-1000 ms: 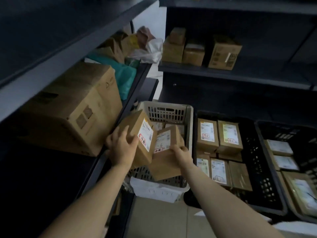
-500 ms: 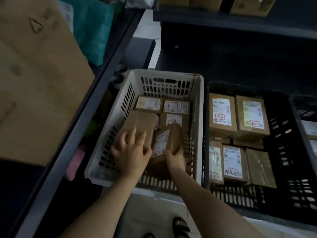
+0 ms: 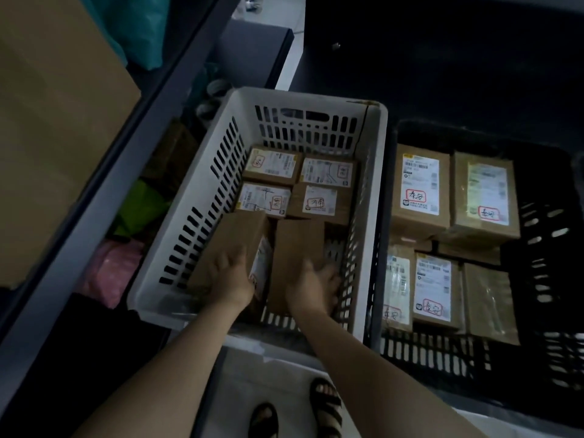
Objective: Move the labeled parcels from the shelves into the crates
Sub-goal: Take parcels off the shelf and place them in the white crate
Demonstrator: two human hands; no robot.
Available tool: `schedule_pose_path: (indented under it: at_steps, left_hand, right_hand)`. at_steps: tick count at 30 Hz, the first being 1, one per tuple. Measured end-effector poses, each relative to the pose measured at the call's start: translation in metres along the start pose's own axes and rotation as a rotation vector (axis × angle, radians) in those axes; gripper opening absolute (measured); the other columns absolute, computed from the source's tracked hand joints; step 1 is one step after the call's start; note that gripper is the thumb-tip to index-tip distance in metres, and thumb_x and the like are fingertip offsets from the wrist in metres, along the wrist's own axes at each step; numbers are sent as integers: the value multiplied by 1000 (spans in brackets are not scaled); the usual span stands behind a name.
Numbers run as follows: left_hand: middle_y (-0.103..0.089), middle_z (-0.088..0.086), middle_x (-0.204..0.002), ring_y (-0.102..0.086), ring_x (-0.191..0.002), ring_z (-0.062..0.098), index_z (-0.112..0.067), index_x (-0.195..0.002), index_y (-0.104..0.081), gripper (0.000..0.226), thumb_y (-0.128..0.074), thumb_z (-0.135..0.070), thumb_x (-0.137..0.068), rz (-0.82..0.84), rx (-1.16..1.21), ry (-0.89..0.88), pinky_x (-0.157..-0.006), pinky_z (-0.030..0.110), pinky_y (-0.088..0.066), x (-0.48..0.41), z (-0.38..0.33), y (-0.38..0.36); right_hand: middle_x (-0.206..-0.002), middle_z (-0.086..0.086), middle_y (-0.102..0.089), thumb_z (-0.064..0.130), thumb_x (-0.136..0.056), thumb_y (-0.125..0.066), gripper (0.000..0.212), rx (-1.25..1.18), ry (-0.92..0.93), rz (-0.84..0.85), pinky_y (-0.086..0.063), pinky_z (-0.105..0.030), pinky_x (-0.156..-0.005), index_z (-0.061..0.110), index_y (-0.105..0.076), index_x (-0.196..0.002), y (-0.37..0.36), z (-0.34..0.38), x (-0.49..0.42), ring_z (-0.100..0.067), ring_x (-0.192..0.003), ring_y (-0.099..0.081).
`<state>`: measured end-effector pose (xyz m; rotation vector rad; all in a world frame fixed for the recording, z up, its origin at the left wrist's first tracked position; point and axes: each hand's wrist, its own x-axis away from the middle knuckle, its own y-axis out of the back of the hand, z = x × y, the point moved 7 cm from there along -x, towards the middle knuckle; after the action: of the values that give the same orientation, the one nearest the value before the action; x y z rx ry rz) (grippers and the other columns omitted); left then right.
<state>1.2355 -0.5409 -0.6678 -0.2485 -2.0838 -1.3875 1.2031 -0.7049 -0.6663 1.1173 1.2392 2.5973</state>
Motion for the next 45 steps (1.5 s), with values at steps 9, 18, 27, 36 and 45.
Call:
schedule_pose_path:
  at_steps: [9, 18, 27, 36, 45]
  left_hand:
    - [-6, 13, -154, -6, -138, 41, -36, -149, 2, 83, -55, -47, -88, 13, -191, 52, -106, 56, -28, -10, 10, 12]
    - [5, 16, -157, 0, -140, 46, -45, -145, 12, 94, -55, -62, -81, 55, -101, 169, -107, 62, -20, -23, 25, 16]
    - [-12, 18, -146, -15, -131, 41, -39, -145, -8, 98, -65, -63, -70, -162, -143, 81, -99, 61, -30, -2, 17, 46]
    - [-9, 15, -148, -12, -134, 37, -39, -145, -9, 96, -67, -57, -71, -465, -139, -39, -100, 60, -28, 27, -7, 90]
    - [-8, 15, -148, -11, -134, 39, -39, -145, -8, 97, -65, -61, -70, -341, -211, -20, -98, 61, -28, 15, 13, 52]
  right_hand:
    - [-157, -10, 26, 60, -81, -63, 95, 264, 179, 196, -12, -73, -107, 37, -4, -152, -22, 21, -15, -47, -142, 18]
    - [-155, -9, 32, 44, -72, -79, 117, 0, -62, 80, -21, -69, -107, 46, 10, -148, -21, 15, -40, -45, -143, -3]
    - [-157, -12, 22, 52, -71, -74, 112, -174, -60, 42, -13, -67, -109, 46, 7, -149, 11, 14, -29, -45, -143, -3]
    - [-157, -10, 0, 44, -69, -70, 108, -413, -88, 98, -27, -60, -111, 50, 4, -147, 8, 6, -19, -44, -141, -13]
    - [-162, 1, 14, 34, -103, -35, 56, 594, 364, 393, -1, -72, -109, 35, -12, -154, -43, 18, -20, -41, -143, 21]
